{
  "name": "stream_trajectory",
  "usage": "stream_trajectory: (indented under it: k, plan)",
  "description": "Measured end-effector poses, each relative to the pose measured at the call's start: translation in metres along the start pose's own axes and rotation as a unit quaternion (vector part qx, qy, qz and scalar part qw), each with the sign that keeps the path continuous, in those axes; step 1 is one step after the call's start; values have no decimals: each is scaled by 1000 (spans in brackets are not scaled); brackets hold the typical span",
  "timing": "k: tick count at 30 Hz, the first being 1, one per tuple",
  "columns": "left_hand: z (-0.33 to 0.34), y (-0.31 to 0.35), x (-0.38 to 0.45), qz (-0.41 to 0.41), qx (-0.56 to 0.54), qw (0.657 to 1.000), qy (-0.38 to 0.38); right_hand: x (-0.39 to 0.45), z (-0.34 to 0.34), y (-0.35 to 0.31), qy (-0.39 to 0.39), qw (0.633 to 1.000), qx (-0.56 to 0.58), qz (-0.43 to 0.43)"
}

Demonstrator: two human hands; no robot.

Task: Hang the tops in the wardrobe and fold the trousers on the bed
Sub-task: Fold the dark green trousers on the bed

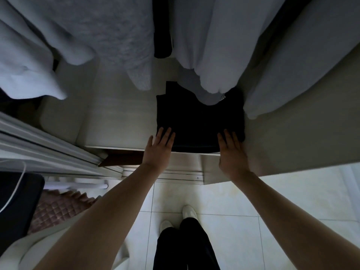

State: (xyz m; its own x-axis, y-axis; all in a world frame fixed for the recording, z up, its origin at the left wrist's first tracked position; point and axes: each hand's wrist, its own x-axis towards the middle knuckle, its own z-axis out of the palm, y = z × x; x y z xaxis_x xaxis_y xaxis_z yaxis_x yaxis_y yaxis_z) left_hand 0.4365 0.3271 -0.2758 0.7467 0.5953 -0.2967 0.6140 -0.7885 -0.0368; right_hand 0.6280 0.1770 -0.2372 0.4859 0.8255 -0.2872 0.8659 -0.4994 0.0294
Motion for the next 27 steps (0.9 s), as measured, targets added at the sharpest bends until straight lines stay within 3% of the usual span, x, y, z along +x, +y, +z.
stream_trajectory:
  k: [5,8,11,15,22,23,27]
  plan:
    - [-10,8,-44,-19,-73,997,-26,-35,-11,-16,-19,1000,6,-21]
    - [-16,13,-81,-48,-216,975,-6,-61,-22,-27,-15,998,31,-58]
    - [-24,17,-120,-105,-348,931,24,-84,-31,-35,2,992,35,-117]
    - [-31,30,-163,-230,-427,871,81,-102,-38,-42,10,981,66,-180]
    - [-40,101,-245,-396,-463,769,193,-135,-41,-43,-34,928,117,-352]
    - [-40,113,-255,-418,-467,750,212,-138,-43,-42,-38,919,125,-372]
    - [-40,170,-300,-535,-489,620,300,-158,-45,-39,-69,868,98,-483]
